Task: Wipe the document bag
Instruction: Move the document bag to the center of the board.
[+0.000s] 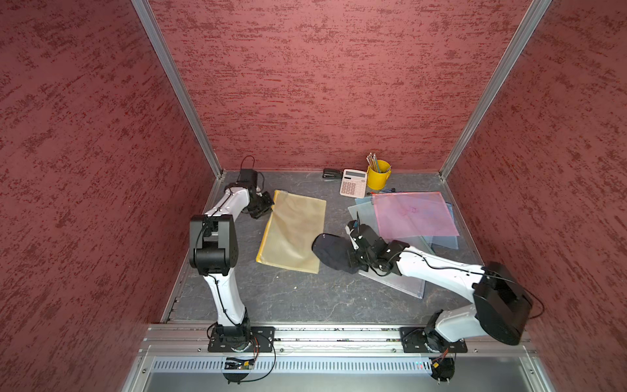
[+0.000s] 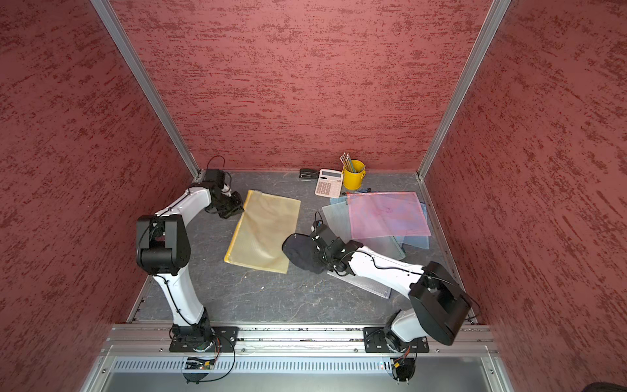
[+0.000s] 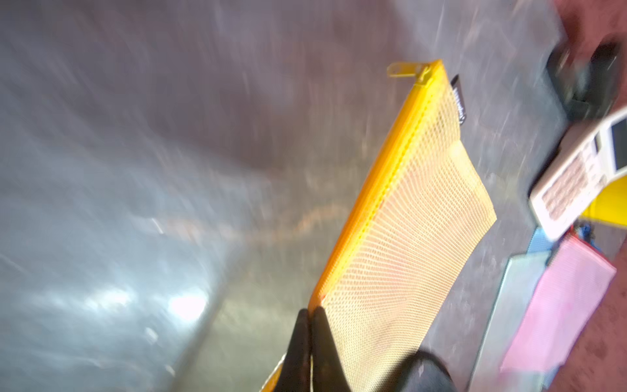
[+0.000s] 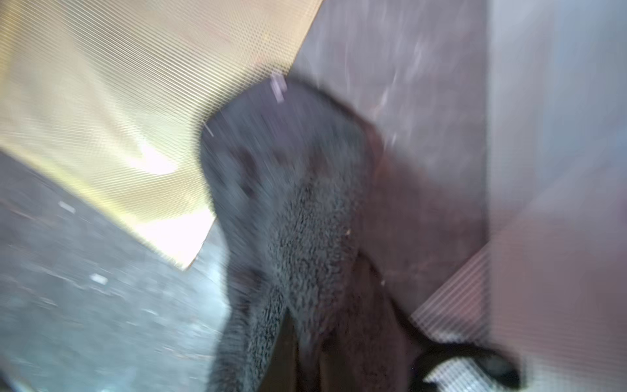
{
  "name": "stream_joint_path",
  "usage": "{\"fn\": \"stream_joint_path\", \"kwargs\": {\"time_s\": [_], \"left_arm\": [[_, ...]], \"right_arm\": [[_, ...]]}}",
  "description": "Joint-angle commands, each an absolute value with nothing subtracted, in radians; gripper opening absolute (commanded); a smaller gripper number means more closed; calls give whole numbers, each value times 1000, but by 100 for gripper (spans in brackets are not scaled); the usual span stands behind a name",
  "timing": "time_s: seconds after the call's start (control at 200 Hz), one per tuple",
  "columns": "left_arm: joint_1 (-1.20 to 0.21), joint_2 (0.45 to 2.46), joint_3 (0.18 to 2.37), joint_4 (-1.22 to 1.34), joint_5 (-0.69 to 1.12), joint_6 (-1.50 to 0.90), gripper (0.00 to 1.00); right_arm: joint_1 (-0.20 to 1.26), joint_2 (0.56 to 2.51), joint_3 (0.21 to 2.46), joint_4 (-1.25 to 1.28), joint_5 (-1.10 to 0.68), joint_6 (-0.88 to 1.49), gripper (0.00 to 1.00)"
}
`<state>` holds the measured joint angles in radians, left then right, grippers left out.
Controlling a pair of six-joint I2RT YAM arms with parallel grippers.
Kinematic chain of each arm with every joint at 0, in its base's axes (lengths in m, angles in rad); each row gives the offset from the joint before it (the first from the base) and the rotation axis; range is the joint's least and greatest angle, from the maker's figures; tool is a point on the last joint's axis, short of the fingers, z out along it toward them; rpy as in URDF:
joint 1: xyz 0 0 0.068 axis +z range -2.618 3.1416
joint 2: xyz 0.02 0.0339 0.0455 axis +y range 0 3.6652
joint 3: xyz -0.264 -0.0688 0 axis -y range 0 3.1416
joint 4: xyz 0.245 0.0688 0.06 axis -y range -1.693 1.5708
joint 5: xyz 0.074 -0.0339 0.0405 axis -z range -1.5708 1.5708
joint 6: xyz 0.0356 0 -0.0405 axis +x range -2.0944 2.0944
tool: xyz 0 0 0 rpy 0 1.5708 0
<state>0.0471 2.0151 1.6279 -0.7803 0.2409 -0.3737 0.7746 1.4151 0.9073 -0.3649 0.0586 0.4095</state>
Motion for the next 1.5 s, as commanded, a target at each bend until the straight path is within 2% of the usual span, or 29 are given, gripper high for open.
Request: {"fn": "stream_joint_path", "kwargs": {"time_s": [0.0, 0.15, 0.301, 0.356, 0.446, 0.491, 0.556, 0.736, 0.917, 1.062, 1.237, 1.493], "left_arm": [[63, 2142, 1834, -969, 73, -121, 0], [92, 2315, 2073, -1037, -30, -57, 0], [116, 2383, 2154, -1019, -58, -43, 0], [112, 2384, 2182, -1031, -61, -49, 15], [94, 2354, 2207, -1070, -62, -67, 54], [83, 2320, 2208, -1087, -70, -85, 64], [68, 2257, 2190, -1106, -43, -127, 71], [-71, 2084, 2056, -1104, 84, -199, 77], [-316, 2090, 2001, -1072, 166, -290, 79], [-461, 2169, 2036, -1029, 215, -346, 79], [-578, 2326, 2225, -1047, 272, -385, 82], [-643, 2517, 2416, -953, 401, -537, 84]], "right_arm": [[732, 1396, 1006, -371, 133, 426, 0], [709, 1420, 1059, -383, 105, 434, 0], [695, 1420, 1116, -392, 113, 427, 0], [682, 1423, 1139, -398, 113, 422, 0], [657, 1415, 1170, -404, 112, 399, 0], [632, 1408, 1188, -410, 103, 391, 0], [592, 1396, 1217, -427, 92, 375, 0], [452, 1361, 1293, -501, 91, 316, 0], [254, 1304, 1317, -548, 104, 269, 0], [118, 1262, 1313, -558, 122, 249, 0], [5, 1246, 1195, -506, 157, 247, 0], [-23, 1340, 943, -252, 108, 299, 0]]}}
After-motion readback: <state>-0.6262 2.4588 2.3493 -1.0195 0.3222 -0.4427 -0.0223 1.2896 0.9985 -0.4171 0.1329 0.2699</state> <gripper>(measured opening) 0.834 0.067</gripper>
